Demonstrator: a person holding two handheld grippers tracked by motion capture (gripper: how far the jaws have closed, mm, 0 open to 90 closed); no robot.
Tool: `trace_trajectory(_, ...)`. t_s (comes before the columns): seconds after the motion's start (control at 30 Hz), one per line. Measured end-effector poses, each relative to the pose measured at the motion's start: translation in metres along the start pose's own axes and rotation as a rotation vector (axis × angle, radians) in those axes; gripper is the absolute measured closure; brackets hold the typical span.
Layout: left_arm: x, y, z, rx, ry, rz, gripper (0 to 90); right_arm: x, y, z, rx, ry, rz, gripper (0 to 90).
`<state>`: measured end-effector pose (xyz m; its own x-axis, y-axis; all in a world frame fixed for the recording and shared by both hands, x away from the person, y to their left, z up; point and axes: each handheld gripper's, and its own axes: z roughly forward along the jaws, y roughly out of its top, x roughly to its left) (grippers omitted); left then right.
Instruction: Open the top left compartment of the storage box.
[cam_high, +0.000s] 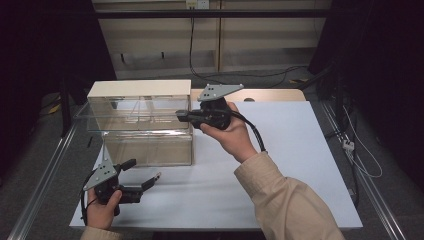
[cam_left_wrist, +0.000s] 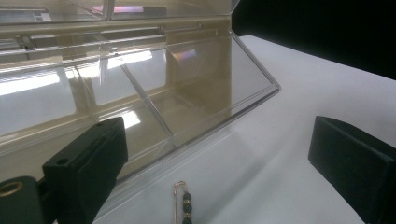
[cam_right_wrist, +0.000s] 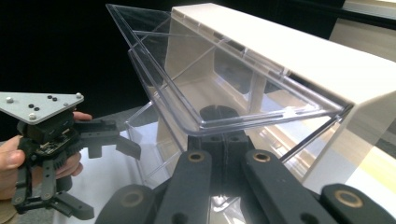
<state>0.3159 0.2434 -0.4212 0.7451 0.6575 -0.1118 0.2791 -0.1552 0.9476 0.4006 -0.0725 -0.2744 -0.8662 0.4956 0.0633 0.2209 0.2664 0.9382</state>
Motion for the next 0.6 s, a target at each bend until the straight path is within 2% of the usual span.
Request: trace_trajectory(0.6,0.0,0.001,-0.002,-0.004,0.0,-0.008,4.7,-0.003,0.02,0.001,-0.019,-0.021,-0.015,90.0)
